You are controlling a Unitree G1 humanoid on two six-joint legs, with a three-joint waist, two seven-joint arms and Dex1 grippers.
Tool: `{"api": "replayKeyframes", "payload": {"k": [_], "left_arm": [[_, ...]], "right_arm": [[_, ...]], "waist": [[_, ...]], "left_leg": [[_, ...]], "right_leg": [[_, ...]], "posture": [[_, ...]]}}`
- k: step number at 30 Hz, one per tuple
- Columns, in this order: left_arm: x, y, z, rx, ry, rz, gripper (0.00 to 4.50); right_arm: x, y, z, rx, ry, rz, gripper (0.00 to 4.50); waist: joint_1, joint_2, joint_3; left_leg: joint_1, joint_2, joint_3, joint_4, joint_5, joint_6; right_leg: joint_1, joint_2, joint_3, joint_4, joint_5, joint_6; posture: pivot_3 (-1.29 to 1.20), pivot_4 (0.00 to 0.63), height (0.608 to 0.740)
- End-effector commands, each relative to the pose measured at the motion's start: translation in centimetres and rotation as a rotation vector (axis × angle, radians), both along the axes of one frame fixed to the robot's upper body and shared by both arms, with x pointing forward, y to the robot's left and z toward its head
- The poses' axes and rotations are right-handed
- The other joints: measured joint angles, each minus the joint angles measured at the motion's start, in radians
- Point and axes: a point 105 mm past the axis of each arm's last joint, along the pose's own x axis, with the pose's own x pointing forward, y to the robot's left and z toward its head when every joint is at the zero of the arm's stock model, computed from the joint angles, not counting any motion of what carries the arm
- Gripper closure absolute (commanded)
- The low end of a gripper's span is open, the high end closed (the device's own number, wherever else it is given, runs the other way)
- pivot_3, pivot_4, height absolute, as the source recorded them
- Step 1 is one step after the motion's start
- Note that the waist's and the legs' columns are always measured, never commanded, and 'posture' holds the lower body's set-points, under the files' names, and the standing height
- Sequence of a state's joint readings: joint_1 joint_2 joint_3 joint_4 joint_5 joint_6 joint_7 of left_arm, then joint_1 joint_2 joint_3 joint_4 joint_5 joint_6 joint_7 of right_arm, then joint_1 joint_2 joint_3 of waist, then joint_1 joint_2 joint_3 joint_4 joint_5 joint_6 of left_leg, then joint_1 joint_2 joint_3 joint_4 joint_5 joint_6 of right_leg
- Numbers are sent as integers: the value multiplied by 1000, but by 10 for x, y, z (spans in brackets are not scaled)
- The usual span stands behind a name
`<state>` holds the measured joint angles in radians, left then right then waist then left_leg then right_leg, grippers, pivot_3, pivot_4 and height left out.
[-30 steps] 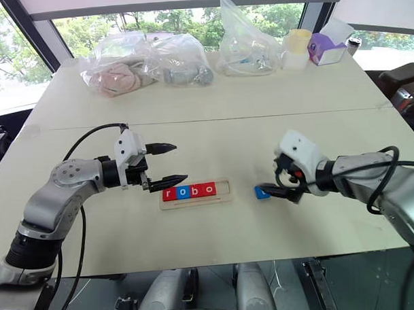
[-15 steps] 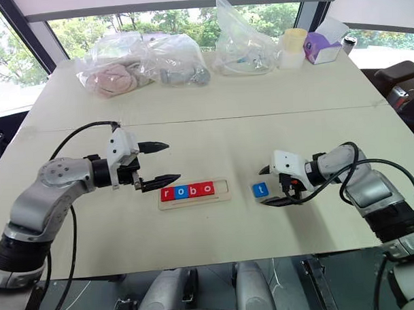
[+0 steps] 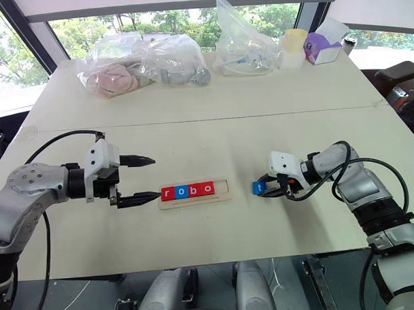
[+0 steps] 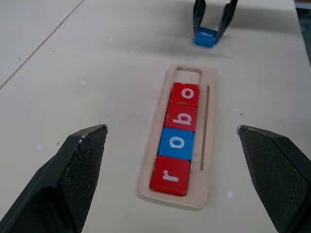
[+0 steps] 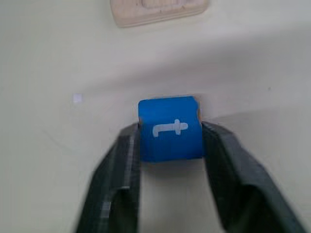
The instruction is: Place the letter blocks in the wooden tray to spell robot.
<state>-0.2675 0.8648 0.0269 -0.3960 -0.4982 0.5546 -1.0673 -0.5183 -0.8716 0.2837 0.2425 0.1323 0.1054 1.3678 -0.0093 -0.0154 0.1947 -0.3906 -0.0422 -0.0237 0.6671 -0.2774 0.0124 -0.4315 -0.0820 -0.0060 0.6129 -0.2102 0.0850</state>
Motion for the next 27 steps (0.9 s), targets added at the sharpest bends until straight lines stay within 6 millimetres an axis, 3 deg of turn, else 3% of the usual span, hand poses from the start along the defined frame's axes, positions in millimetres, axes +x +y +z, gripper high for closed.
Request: {"api": "replayKeyframes", "payload": {"k": [1,8,13,27], "left_arm": [[1,1,12,-3,-62,-7,0],[2,1,13,-5,-73,-7,0],[3,-1,14,-9,-81,-7,0],[-1,-1,14,-20,-95,31,0]], "right_arm": [[0,10,7,26,-21,11,3346],[-5,53,40,121,-74,96,3346],[-2,78,36,123,-69,143,3346],[10,84,17,55,-73,165,3346]], "waist": [[0,0,0],[-2,0,0],[0,0,0],[-2,0,0]], "left_leg": [[0,0,0,0,0,0],[0,0,0,0,0,0],[0,0,0,0,0,-1],[-1,0,0,0,0,-1]], "right_leg": [[0,0,0,0,0,0],[-1,0,0,1,1,1],[-1,0,0,1,1,1],[-2,0,0,2,2,2]], "posture": [[0,150,725],[0,150,725],[0,150,725],[0,150,725]]}}
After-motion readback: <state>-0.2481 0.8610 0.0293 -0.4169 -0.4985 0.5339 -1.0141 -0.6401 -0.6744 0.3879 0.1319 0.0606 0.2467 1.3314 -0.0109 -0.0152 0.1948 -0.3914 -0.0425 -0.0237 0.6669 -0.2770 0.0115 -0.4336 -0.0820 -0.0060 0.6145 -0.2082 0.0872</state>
